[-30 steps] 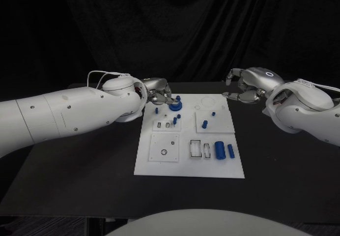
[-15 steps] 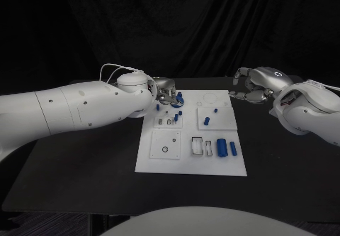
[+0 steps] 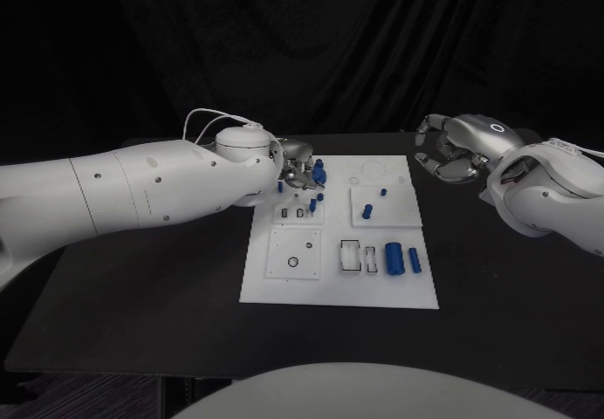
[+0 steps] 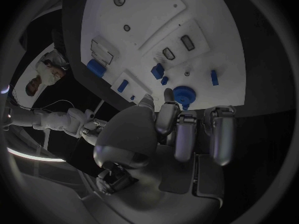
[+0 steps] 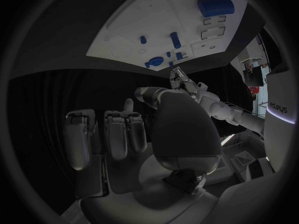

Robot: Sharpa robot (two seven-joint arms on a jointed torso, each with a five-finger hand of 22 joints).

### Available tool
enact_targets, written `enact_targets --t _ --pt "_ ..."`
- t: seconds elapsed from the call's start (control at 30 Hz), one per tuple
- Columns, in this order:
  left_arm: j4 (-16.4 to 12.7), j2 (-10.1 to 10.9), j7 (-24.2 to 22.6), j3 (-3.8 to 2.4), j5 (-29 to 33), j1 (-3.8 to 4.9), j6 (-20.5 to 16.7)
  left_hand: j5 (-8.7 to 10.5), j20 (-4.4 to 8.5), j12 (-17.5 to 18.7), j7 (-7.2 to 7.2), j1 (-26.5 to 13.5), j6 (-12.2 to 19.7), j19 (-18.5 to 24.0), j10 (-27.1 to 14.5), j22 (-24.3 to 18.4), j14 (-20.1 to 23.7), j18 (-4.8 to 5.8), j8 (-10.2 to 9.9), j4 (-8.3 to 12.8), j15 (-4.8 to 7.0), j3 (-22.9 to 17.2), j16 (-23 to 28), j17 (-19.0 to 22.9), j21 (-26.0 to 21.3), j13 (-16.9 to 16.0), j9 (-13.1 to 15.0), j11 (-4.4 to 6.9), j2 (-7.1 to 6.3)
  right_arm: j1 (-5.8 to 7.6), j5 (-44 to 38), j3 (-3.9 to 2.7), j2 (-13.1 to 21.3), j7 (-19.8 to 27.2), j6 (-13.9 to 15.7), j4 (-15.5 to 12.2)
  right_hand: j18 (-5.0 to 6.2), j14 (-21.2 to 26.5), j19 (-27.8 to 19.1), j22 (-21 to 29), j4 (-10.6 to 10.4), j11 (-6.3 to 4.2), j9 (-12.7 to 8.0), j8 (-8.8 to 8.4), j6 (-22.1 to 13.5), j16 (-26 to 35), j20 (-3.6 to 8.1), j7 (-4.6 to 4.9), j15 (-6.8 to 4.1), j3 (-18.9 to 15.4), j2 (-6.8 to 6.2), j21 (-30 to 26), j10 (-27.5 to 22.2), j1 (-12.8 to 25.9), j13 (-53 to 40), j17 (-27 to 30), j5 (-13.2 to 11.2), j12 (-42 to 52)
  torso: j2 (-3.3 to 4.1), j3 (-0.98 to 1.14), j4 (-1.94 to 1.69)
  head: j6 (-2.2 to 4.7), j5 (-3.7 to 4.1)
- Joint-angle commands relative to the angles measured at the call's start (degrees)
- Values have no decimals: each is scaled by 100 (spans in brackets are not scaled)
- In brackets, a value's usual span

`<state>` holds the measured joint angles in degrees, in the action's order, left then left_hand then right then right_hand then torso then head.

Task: Assemble the parts on the task board

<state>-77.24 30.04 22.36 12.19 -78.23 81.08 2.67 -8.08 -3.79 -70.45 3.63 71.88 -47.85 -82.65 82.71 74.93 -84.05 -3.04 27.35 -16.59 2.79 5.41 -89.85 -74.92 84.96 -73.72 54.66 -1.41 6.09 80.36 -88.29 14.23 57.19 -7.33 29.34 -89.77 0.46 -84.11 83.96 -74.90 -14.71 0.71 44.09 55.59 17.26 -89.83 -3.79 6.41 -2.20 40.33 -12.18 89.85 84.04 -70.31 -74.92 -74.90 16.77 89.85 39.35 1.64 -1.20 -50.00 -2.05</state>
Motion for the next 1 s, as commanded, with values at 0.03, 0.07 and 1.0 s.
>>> enact_targets --t 0.03,0.07,1.0 --pt "-16 -16 66 -6 -31 -10 238 7 54 -1955 -14 -113 -86 -1 729 458 -595 27 -5 -4 51 -37 -15 -1508 -34 -1628 56 184 14 -10 -9 -4 3 -21 115 0 -46 -589 604 -1510 9 53 -10 -8 -41 -17 -34 4 -2 72 -21 15 596 63 -1508 -1510 -29 15 -7 -13 1 0 -14" --pt "-16 -18 73 -6 -31 -11 270 5 81 -1955 -50 -213 -221 -32 729 486 -595 34 -51 -1 77 -50 -15 -1508 -27 -1628 91 220 29 -10 -10 -4 4 -23 114 -1 -46 -589 604 -1510 16 54 -12 -10 -47 -17 -35 6 -1 86 -25 15 596 73 -1508 -1510 -30 15 -10 -17 -4 0 -17" --pt "196 -141 -38 -5 -31 -73 570 2 134 -1955 -86 -256 -472 6 729 412 -595 17 -438 15 122 -159 -15 -1508 -101 -1628 14 260 -38 -10 -140 -4 -46 -39 103 -3 -46 -589 604 -1510 182 60 -30 1 -48 -17 -43 14 5 256 -71 15 596 118 -1508 -1510 -32 15 -10 -18 1 0 -30"
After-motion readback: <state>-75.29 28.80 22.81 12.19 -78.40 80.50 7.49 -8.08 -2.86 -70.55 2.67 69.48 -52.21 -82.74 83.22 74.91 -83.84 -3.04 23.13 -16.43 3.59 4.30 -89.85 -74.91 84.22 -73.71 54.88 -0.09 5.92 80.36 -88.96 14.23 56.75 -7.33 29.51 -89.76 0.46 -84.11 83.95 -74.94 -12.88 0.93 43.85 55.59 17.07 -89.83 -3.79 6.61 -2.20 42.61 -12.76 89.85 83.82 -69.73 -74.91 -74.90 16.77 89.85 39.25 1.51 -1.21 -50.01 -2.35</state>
